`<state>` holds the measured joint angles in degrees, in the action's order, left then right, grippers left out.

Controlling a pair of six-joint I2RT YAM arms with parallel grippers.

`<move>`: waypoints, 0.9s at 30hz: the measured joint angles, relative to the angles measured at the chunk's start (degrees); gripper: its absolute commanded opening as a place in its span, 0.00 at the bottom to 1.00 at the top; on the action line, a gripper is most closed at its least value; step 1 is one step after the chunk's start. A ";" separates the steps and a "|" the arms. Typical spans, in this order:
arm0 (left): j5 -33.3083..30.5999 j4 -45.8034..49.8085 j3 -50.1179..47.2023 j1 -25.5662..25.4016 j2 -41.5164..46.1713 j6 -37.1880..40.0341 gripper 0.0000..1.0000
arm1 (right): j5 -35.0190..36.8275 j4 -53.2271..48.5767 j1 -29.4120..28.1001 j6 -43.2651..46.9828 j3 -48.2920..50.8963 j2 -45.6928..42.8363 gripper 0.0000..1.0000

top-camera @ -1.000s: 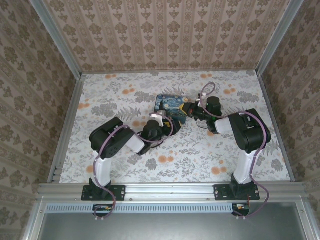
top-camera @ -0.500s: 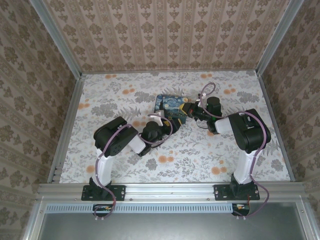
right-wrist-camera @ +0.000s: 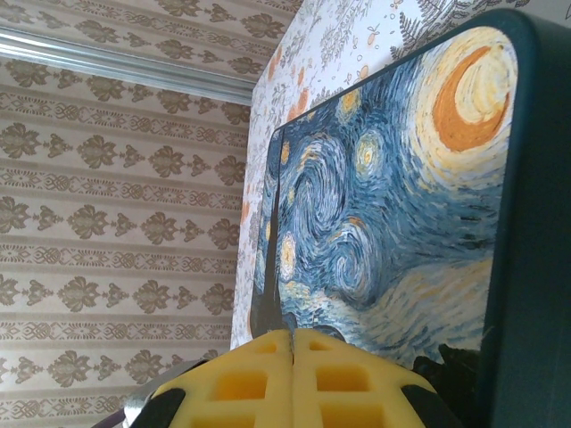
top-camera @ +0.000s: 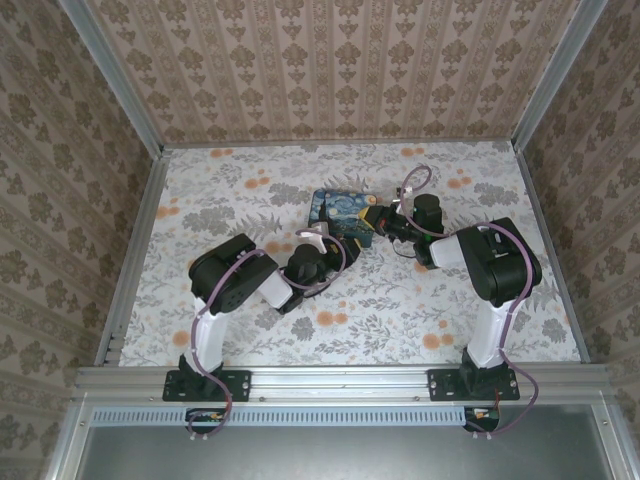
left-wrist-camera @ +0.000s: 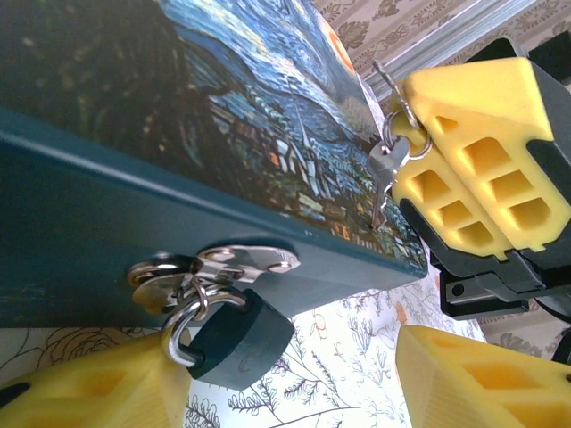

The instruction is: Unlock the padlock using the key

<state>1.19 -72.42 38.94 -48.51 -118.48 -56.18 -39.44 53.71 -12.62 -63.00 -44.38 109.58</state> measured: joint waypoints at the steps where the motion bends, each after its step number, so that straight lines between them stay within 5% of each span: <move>1: -0.22 0.00 0.13 -0.04 -0.15 -0.42 0.60 | 0.00 0.04 0.00 -0.02 0.02 0.00 0.00; 27: -1.40 0.48 0.76 0.94 -2.03 -4.28 0.21 | 0.24 0.22 0.04 0.02 0.20 -0.02 0.00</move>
<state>-0.21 -71.94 39.70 -47.57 -120.51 -60.47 -39.20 53.93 -12.58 -62.98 -44.18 109.56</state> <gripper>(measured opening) 0.235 0.065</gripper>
